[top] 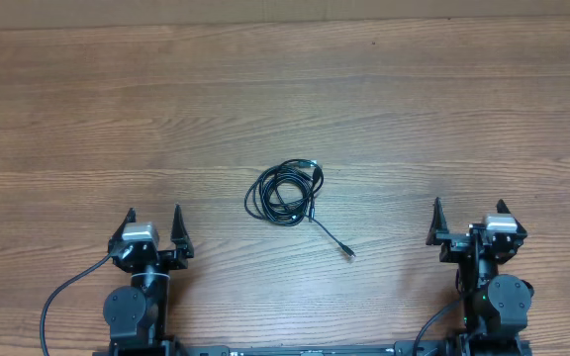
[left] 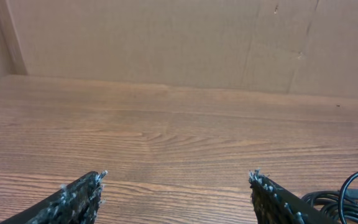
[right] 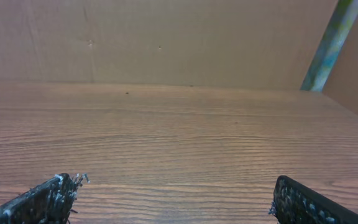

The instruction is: Untangle cables

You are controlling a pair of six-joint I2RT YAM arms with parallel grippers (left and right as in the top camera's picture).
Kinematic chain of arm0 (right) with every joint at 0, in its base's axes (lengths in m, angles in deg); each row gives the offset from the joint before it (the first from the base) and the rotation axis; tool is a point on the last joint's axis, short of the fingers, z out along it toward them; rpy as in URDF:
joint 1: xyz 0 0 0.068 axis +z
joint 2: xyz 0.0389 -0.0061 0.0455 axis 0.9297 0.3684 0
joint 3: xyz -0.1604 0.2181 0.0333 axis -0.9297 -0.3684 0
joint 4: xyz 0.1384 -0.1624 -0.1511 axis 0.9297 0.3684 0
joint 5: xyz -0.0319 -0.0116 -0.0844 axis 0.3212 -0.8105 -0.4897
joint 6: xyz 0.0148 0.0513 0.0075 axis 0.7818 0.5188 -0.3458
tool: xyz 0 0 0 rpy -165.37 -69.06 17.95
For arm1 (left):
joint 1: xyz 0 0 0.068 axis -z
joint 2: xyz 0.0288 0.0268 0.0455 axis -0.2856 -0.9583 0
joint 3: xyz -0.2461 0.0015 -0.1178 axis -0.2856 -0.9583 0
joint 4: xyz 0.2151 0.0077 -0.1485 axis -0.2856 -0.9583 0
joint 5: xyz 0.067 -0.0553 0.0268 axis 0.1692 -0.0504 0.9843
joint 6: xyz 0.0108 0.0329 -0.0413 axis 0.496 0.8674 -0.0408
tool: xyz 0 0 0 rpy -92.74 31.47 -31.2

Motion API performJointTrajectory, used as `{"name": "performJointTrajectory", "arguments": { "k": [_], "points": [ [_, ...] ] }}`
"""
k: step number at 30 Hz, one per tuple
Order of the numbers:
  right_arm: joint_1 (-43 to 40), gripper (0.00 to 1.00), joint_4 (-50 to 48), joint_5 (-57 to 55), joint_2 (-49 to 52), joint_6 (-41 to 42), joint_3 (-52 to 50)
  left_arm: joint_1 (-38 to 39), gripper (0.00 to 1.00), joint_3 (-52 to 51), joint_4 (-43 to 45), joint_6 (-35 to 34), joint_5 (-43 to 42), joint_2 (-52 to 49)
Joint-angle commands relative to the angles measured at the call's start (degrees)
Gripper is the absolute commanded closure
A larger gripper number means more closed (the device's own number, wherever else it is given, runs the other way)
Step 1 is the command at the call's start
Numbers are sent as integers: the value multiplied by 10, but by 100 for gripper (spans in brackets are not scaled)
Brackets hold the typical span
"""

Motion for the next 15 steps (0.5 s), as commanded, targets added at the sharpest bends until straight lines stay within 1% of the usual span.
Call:
{"name": "performJointTrajectory", "arguments": {
  "k": [1,5,7,8,9,15],
  "points": [
    [-2,0,9,-2,-3,-4,14,-4,27,-2,-1,-6,-2,4],
    [-2,0,9,-2,-3,-4,14,-4,25,-2,-1,-6,-2,4],
    [-2,0,9,-2,-3,-4,14,-4,18,-2,-1,-6,-2,4],
    [-2,0,9,-2,-3,-4,14,-4,10,-2,-1,-6,-2,4],
    [-2,0,9,-2,-3,-4,14,-4,0,-2,-1,-6,-2,4],
    [-3,0,9,-2,-3,-4,14,-4,0,-2,-1,-6,-2,4]
  ]
}}
